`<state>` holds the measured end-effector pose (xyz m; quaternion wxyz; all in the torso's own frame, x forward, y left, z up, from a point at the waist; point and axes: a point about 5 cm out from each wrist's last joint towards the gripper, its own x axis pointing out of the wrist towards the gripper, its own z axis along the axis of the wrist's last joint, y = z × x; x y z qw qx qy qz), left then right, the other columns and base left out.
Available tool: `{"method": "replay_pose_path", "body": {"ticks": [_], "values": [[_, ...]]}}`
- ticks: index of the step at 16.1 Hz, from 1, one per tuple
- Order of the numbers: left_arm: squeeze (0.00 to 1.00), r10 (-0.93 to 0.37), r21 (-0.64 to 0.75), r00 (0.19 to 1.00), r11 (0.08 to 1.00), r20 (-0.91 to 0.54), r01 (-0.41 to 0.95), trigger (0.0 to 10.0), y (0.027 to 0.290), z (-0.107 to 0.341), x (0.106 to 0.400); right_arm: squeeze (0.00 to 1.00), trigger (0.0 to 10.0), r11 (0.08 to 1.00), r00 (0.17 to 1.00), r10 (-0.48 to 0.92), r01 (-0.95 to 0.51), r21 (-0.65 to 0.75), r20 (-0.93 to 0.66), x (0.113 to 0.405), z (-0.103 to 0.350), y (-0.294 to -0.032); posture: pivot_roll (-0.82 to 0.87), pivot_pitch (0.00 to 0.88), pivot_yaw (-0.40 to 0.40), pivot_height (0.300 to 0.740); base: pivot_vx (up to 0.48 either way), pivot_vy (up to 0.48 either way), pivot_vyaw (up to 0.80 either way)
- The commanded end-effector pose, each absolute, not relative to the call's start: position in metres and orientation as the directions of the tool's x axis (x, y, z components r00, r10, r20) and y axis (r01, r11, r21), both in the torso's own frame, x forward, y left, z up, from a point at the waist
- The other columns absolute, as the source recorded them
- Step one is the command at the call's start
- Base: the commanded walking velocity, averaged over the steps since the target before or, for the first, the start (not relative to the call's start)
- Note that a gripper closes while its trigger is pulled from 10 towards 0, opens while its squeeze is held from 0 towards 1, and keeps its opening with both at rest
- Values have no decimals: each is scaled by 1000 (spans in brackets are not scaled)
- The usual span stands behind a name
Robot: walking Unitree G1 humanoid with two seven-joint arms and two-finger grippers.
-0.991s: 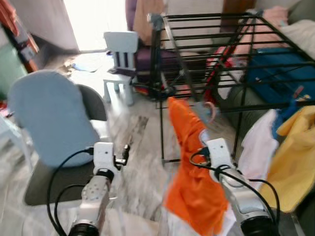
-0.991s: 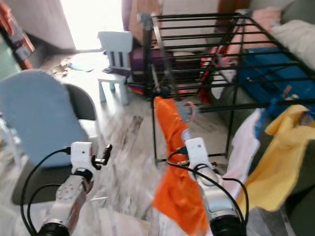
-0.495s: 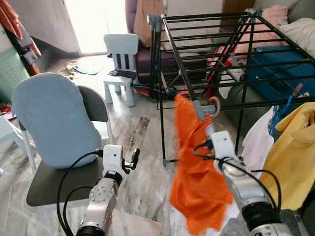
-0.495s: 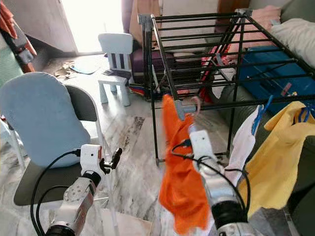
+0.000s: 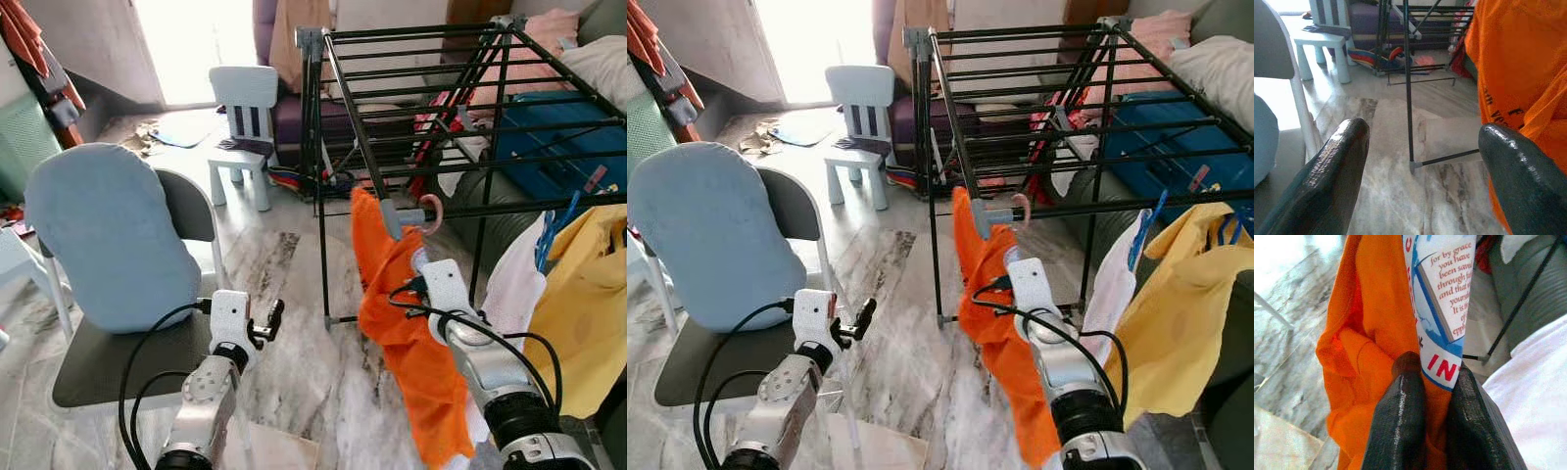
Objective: Hang hanger
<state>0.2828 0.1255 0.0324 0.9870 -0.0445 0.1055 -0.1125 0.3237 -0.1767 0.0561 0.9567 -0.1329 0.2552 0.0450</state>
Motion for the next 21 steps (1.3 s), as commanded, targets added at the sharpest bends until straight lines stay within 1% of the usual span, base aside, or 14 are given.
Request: {"method": "replay_pose_path", "body": {"ticks": [1, 3, 8, 9, 10, 11, 15, 17, 21], "values": [[0, -228, -109, 955, 971, -189, 210, 10000, 127, 36, 285, 0, 10000, 954, 869, 48, -186, -234, -493, 330, 62, -170, -199, 0, 21, 740, 0, 0, 0], [0, -225, -113, 955, 972, -194, 206, 10000, 126, 35, 284, 0, 10000, 948, 859, 62, -210, -240, -508, 329, 58, -169, -198, 0, 14, 740, 0, 0, 0], [0, -231, -120, 952, 970, -203, 210, 10000, 124, 33, 283, 0, 10000, 950, 851, 62, -211, -231, -522, 328, 54, -173, -202, 0, 10, 740, 0, 0, 0], [0, -232, -120, 951, 970, -203, 210, 10000, 124, 33, 283, 804, 10000, 954, 849, 69, -210, -215, -523, 327, 53, -173, -202, 0, 10, 740, 0, 0, 0], [0, -232, -121, 951, 970, -203, 211, 10000, 123, 33, 283, 804, 10000, 955, 849, 72, -210, -209, -523, 327, 53, -172, -202, 0, 10, 740, 0, 0, 0], [0, -233, -123, 951, 970, -203, 212, 10000, 123, 33, 283, 1000, 10000, 958, 849, 79, -209, -196, -522, 327, 52, -172, -202, 0, 10, 740, 0, 0, 0], [0, -239, -119, 948, 969, -210, 218, 10000, 124, 32, 280, 1000, 10000, 965, 855, 75, -192, -178, -513, 324, 53, -175, -206, 0, 14, 740, 0, 0, 0], [0, -234, -71, 948, 972, -214, 224, 10000, 131, 34, 271, 1000, 10000, 968, 880, 72, -175, -180, -470, 320, 57, -178, -201, 0, 15, 740, 0, 0, 0], [0, -230, -45, 951, 973, -206, 226, 10000, 142, 35, 265, 1000, 10000, 965, 918, 72, -163, -206, -391, 313, 71, -178, -188, 0, 15, 740, 0, 0, 0]]}}
